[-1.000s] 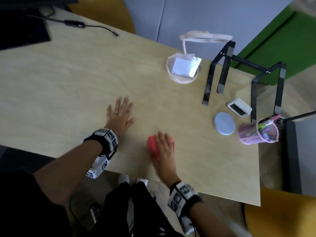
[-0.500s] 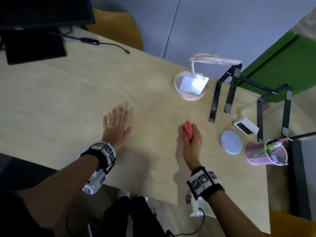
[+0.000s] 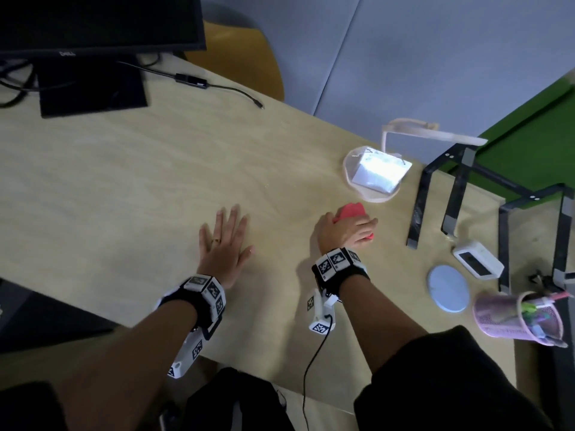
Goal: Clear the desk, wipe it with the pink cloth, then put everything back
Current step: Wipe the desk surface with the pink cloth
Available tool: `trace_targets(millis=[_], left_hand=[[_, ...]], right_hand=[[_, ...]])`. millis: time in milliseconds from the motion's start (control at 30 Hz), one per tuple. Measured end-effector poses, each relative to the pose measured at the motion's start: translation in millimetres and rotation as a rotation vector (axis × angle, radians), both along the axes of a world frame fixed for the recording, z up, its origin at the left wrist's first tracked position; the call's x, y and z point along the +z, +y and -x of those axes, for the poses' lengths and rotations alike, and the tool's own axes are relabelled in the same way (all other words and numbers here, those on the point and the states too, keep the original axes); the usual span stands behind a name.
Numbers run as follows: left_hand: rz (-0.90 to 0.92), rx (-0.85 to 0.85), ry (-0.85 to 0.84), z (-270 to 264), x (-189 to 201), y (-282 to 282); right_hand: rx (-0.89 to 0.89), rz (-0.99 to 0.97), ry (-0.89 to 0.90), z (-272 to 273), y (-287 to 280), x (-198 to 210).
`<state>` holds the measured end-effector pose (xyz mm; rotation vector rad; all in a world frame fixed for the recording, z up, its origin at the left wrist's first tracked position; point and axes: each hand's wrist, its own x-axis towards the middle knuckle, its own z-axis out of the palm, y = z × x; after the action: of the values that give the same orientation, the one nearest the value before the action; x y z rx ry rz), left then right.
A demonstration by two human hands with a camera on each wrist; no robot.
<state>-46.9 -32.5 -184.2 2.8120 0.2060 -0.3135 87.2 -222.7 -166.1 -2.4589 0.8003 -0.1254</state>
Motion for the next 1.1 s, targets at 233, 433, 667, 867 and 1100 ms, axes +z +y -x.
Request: trace_targets(millis=[233, 433, 667, 867, 1100], left_hand=[[0.02, -0.006, -0.047, 0.2, -6.5, 1.1], [-0.004, -0.009, -0.067, -0.5, -9.4, 2.5], [-0.014, -0.007, -0.056, 0.5, -9.7, 1.2], [0.013, -0.028, 0.023, -0.4, -3.5, 0.7], [0.042, -0.051, 0.078, -4.0, -1.5, 2.7]], right_hand=[[0.103, 0.003, -0.077, -24.0, 56.7, -13.2], [0.402, -0.075, -0.178, -41.1, 81.3, -17.1], [0.876, -0.206, -0.196, -44.1, 99.7, -10.4], [1.075, -0.259, -0.161, -12.0, 83.0, -4.1], [1.098, -0.257, -0.125, 29.3, 49.7, -1.7]])
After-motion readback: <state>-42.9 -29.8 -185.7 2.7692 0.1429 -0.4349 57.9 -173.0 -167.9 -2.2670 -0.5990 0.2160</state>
